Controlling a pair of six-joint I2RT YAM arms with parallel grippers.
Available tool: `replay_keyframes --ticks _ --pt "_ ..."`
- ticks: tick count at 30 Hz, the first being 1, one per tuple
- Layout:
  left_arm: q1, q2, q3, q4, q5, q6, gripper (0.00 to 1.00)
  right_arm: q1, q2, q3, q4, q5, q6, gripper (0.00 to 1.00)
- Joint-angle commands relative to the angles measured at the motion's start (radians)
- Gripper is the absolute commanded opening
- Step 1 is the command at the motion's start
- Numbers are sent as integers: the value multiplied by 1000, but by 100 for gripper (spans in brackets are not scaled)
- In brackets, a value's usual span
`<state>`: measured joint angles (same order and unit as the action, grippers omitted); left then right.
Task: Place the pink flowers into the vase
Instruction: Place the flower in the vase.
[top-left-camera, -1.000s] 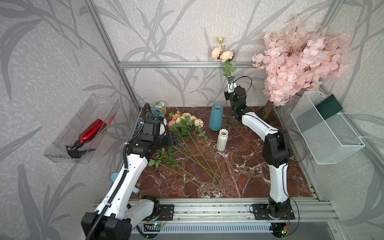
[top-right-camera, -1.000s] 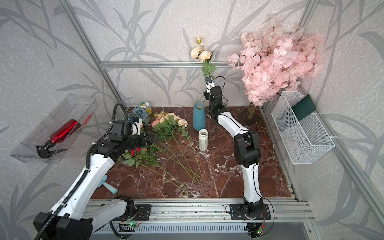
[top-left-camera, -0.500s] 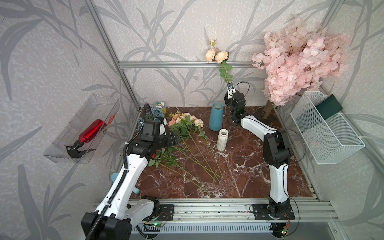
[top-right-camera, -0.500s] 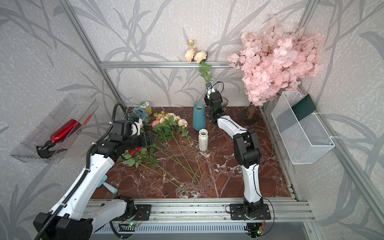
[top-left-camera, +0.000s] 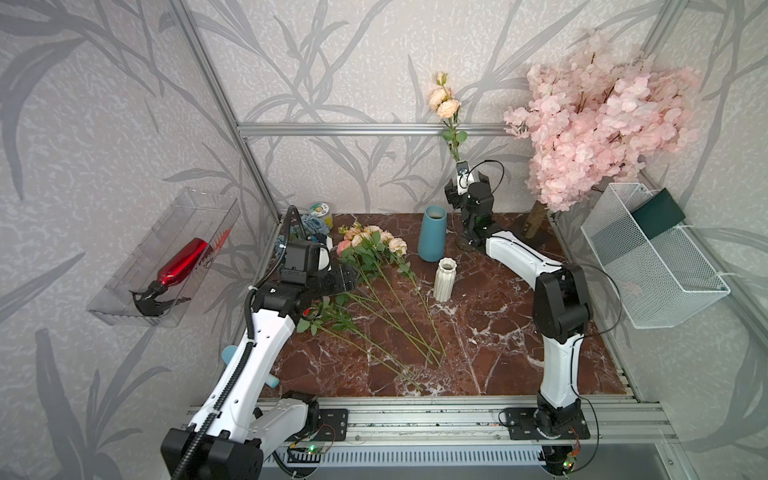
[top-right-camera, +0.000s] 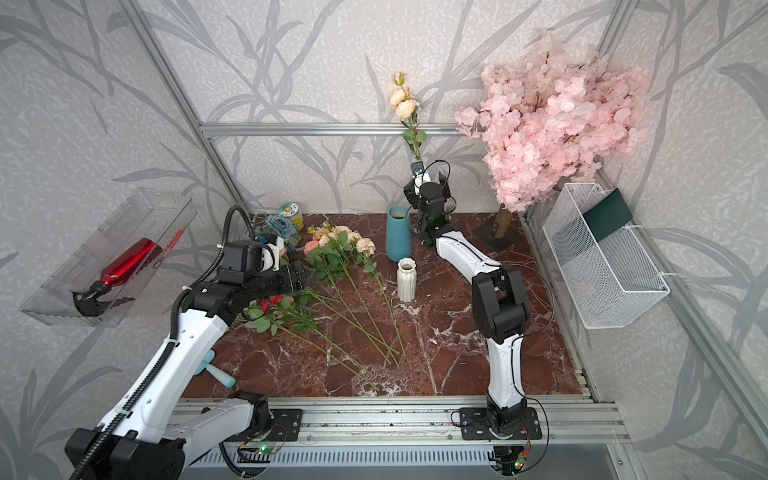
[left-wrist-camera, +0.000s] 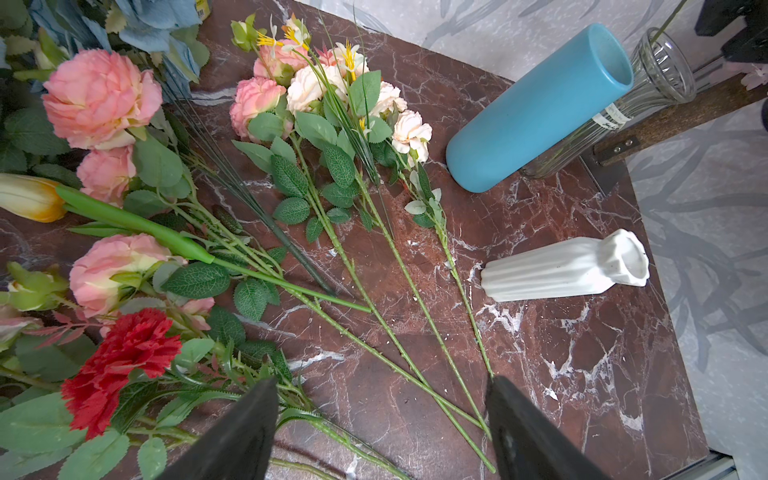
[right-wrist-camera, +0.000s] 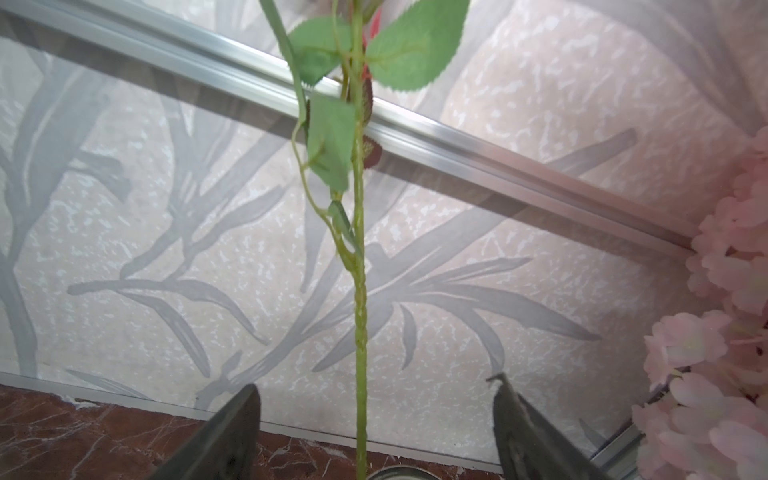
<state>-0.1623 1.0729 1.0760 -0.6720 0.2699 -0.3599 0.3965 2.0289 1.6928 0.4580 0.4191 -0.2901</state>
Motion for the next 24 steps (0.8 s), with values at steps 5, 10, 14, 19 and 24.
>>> replay_keyframes --ticks 5,10,14,19,24 --pt "6 -19 -4 3 -29 -6 80 29 -135 -58 -14 110 -10 91" --pt "5 -4 4 -17 -92 -8 80 74 -235 -146 -29 226 -27 92" --pt "-10 20 29 -43 -130 -30 79 127 -379 -221 -109 324 -4 91" --pt "-52 74 138 -152 -186 -108 74 160 -633 -332 -380 282 232 88" --pt "-161 154 276 -267 -294 -203 67 196 -752 -320 -728 223 408 82"
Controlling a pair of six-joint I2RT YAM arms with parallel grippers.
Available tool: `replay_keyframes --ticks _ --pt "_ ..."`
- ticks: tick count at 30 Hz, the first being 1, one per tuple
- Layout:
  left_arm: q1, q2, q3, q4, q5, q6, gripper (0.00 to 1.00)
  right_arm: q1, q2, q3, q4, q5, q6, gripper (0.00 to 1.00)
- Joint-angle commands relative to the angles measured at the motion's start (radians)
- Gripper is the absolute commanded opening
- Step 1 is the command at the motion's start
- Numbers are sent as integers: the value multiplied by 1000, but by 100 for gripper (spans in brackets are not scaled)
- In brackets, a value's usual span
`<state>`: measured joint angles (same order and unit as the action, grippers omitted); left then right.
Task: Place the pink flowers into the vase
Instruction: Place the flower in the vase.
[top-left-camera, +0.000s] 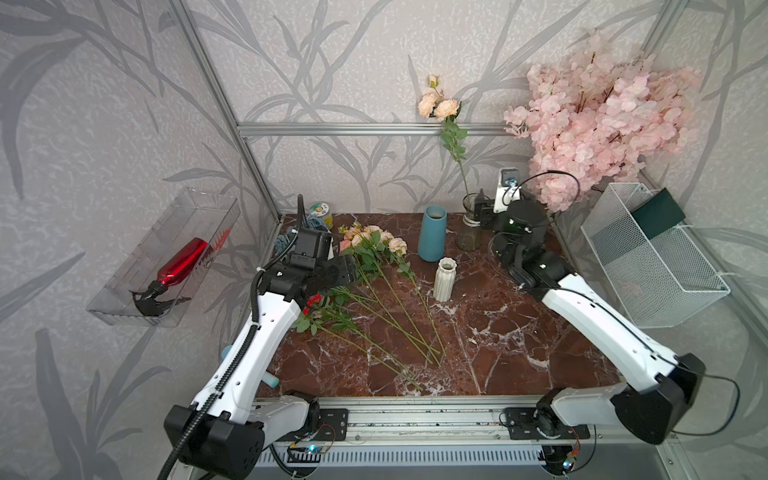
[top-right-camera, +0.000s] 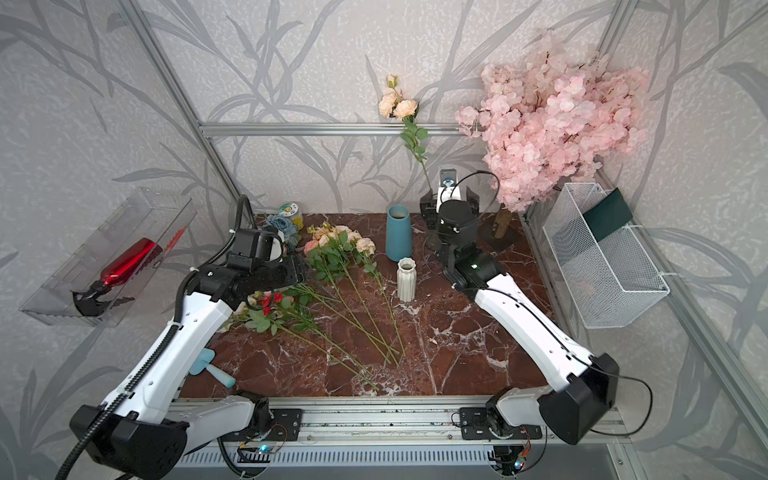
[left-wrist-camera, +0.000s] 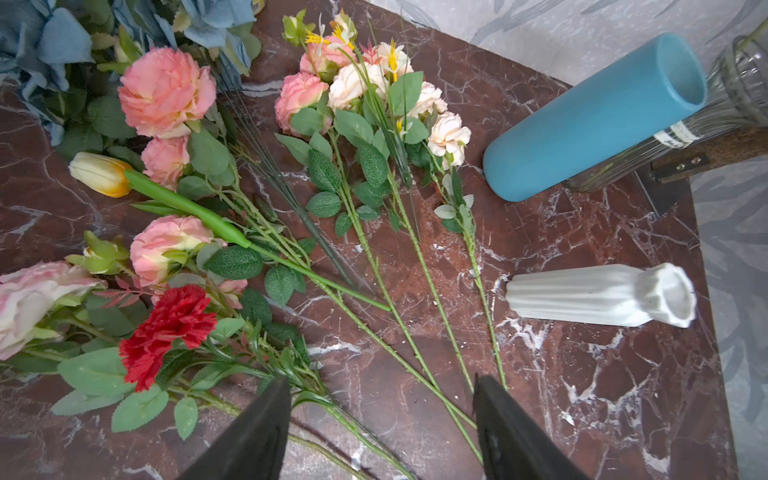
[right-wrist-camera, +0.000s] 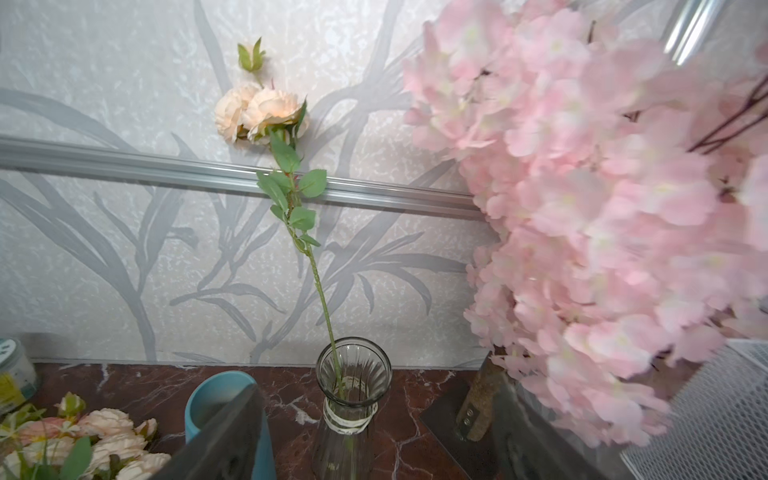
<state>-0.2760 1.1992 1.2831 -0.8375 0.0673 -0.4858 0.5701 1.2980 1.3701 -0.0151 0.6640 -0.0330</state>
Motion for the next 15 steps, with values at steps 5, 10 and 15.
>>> replay_keyframes --ticks 5,10,15 --pt "-173 183 182 -185 -205 -202 62 97 -38 11 -476 -7 230 80" --pt "-242 368 247 -207 -183 -374 59 148 -110 -66 -555 8 302 79" --pt "-264 504 262 -157 -159 -524 51 156 -211 -139 -574 1 316 79"
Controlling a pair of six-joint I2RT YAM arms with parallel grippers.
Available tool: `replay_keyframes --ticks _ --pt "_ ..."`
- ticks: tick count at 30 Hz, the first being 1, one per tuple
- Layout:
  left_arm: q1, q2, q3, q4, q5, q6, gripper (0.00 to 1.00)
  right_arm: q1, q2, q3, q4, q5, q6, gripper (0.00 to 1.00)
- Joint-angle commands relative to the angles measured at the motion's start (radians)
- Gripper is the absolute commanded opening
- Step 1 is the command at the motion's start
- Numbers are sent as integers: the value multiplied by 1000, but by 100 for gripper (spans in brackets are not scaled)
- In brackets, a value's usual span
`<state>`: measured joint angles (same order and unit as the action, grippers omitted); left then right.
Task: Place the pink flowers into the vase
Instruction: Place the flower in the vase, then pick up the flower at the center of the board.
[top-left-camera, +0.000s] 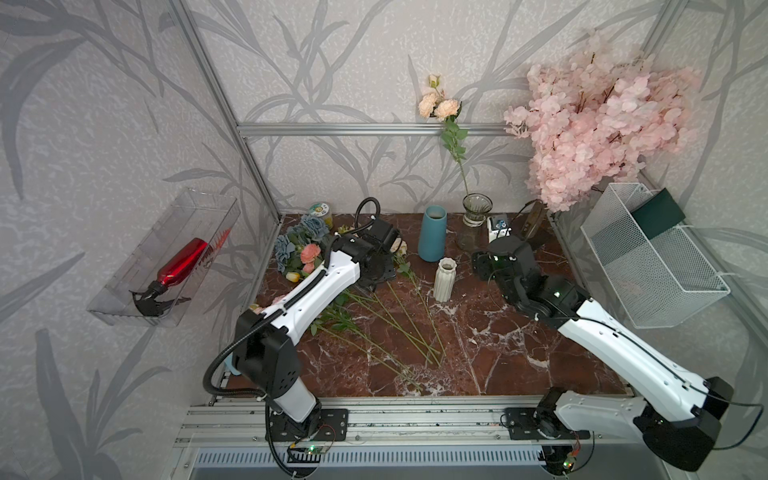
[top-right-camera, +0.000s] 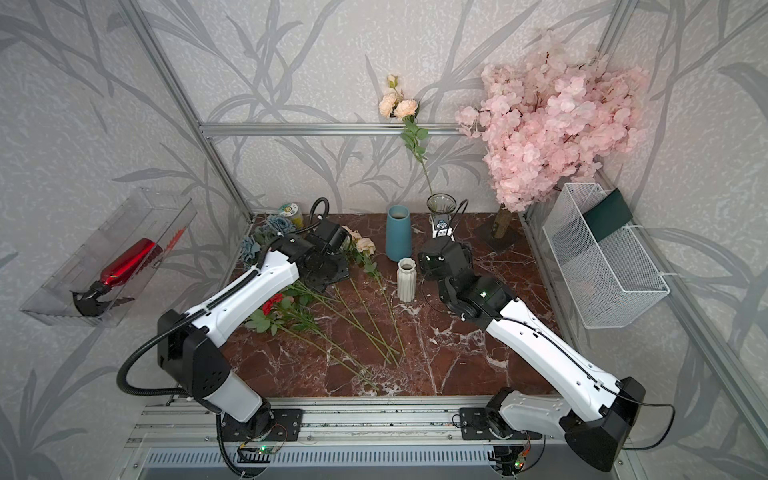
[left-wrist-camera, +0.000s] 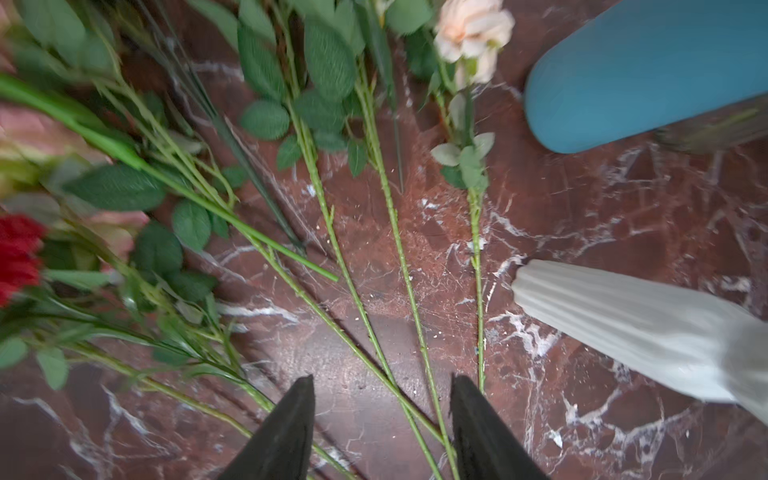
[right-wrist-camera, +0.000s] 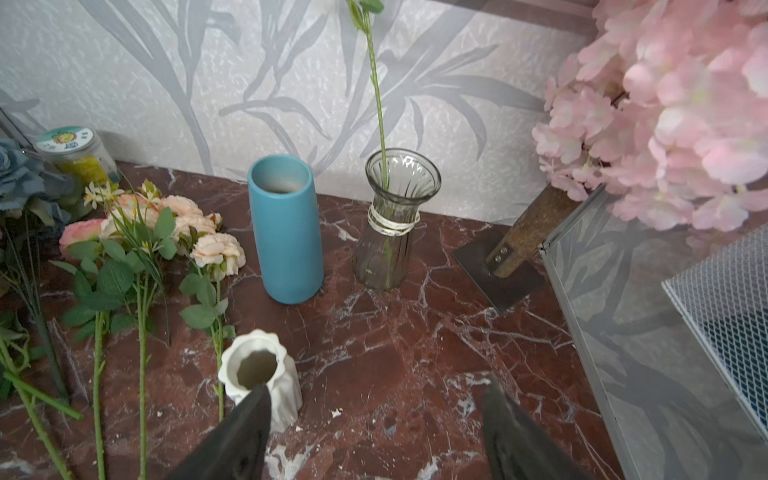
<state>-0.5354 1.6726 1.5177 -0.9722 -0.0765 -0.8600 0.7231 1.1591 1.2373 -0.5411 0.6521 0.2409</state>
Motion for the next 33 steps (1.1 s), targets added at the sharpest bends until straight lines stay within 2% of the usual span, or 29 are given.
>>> replay_keyframes --ticks 1,7,11,13,15,17,22,33 --pt "-5 61 45 -12 -7 -170 49 3 -88 -15 -55 8 41 79" --pt "1 263 219 -45 -22 -231 51 4 -144 -27 -93 -34 28 79" --pt "21 354 268 21 4 -281 47 3 -187 -47 -86 -67 15 79" --pt "32 368 238 121 19 -288 46 3 -197 -52 -80 -78 9 79" --pt "43 388 234 149 17 -297 43 3 -200 -52 -79 -87 0 79" --pt "51 420 271 97 -14 -301 37 3 -199 -53 -80 -89 -11 79" --pt "54 423 283 42 -92 -342 36 2 -196 -58 -72 -97 -28 79" --pt "67 481 263 88 -43 -412 33 2 -203 -73 -67 -117 -29 79"
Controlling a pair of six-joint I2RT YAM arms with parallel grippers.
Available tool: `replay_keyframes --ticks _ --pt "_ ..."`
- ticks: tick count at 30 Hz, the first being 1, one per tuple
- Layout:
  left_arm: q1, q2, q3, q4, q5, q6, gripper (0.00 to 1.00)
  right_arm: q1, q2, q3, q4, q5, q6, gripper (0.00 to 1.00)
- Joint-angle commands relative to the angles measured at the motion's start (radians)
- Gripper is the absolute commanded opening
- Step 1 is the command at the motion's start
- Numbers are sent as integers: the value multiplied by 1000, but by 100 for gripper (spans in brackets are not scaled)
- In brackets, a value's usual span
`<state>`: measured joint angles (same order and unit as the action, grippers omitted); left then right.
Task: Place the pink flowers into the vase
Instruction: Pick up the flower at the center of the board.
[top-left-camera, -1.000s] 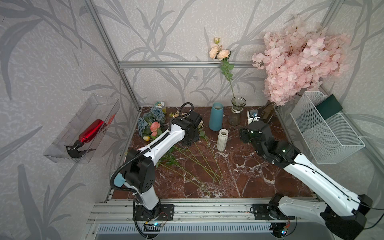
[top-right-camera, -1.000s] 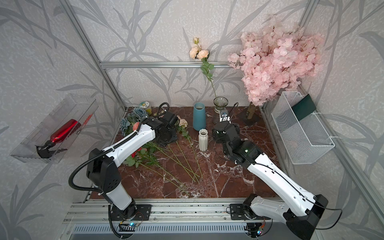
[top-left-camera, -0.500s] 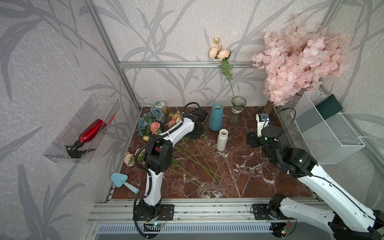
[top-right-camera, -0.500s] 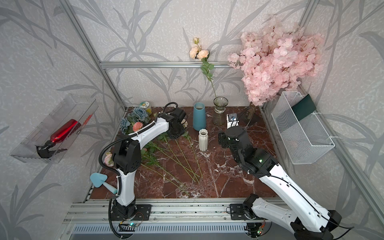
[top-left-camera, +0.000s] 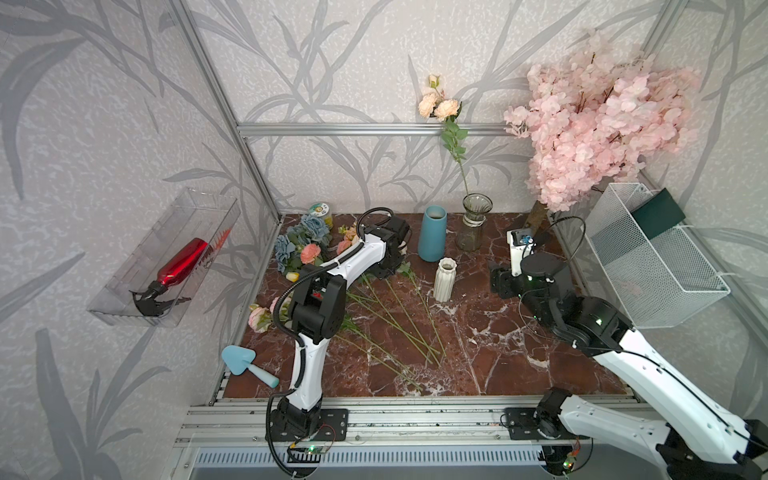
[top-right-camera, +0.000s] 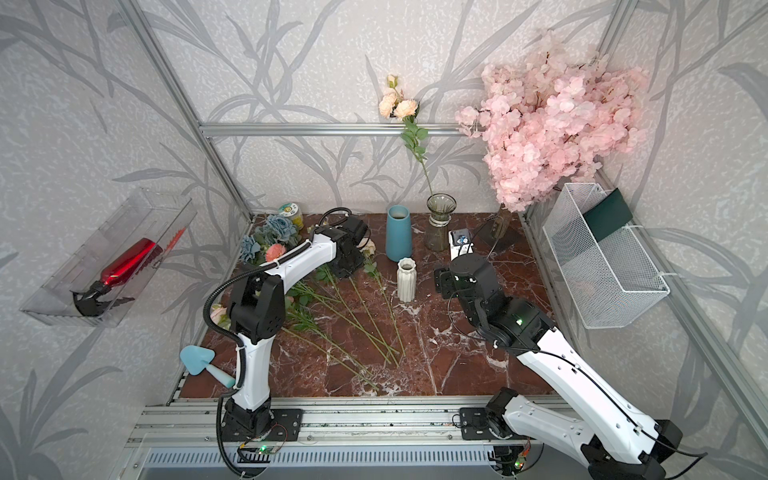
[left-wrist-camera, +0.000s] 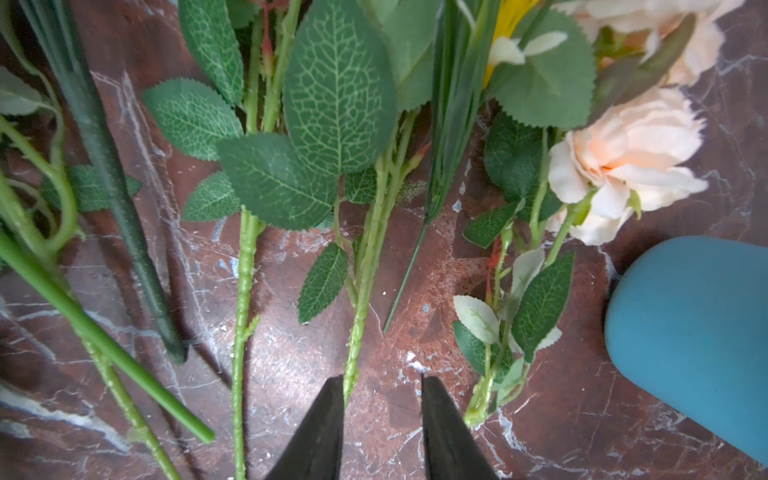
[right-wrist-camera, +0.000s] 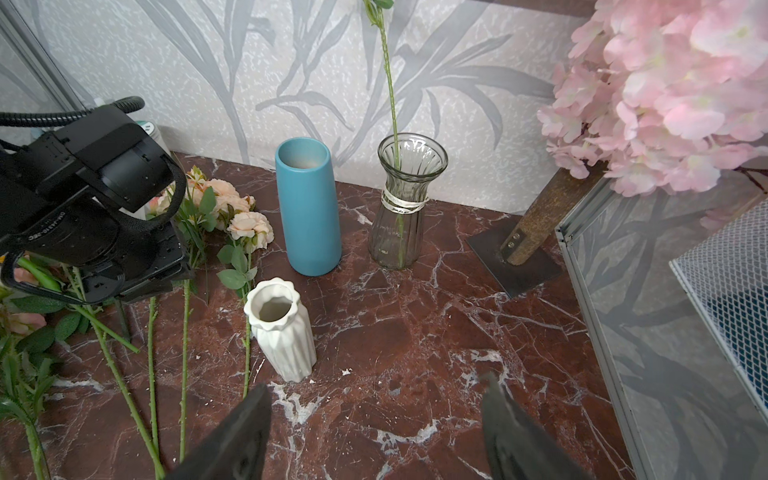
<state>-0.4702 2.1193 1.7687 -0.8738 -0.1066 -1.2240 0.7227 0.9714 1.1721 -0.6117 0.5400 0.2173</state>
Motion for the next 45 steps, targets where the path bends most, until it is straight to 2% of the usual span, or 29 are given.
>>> replay_keyframes --ticks 1,16,29,34,45 --pt "1 37 8 -11 -9 -55 32 3 -16 -9 4 -5 -5 79" --pt "4 53 -50 28 -11 -92 31 3 -17 -23 9 -17 -1 79" --pt "9 91 -20 -23 -35 -62 25 3 -23 -35 15 -18 -4 79" --pt "10 84 -25 -14 -37 -60 14 3 -22 -37 16 -21 -4 79" --pt "3 55 -1 -52 -94 -18 0 3 -25 -37 15 -17 -2 79"
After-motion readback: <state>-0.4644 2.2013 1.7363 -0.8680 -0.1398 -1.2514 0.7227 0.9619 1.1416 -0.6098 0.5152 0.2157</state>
